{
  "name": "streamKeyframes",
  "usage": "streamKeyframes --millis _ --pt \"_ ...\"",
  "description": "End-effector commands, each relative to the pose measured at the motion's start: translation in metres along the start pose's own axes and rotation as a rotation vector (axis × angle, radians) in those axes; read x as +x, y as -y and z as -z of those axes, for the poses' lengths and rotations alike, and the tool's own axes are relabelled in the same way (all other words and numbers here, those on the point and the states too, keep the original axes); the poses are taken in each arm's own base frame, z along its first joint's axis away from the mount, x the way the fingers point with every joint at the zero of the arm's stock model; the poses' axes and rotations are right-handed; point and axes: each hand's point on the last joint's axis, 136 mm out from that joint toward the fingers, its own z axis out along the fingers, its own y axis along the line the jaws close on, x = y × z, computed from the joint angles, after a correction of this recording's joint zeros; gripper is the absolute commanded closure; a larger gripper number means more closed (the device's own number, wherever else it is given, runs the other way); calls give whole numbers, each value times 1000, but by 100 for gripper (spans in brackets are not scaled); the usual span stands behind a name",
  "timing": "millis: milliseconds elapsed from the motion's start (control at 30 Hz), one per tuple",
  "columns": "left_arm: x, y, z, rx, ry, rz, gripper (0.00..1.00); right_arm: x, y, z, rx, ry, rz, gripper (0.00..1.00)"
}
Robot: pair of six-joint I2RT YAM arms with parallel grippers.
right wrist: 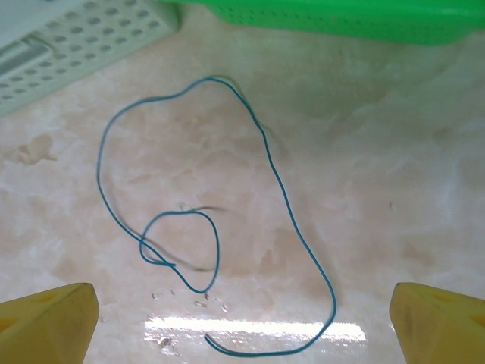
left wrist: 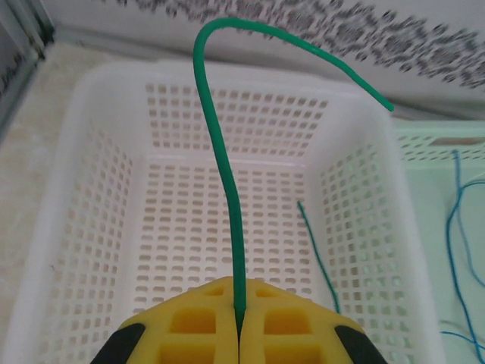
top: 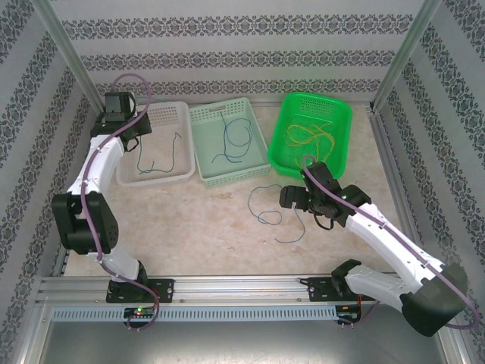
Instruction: Untangle the cables
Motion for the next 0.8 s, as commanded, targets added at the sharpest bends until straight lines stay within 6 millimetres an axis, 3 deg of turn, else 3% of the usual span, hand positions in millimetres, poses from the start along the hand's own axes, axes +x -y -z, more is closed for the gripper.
streamKeyframes --millis 0,100,200,300,467,600,767 --pt "12 2 -7 28 -64 76 83 8 10 -7 32 -29 -58 2" --pt "21 2 -14 25 -99 78 62 9 10 -9 27 -39 -66 2" --pt "22 -1 -13 8 -111 79 23 6 9 -8 24 -39 -61 2" --pt "15 -3 -4 -11 -79 79 0 7 11 -8 39 -48 -58 2" --pt "5 0 26 -15 21 83 0 24 24 -18 95 -113 -69 2" --pt "2 28 57 50 113 42 0 43 32 -32 135 -189 -102 2" --pt "14 68 85 169 160 -6 0 47 37 -46 169 -205 -101 3"
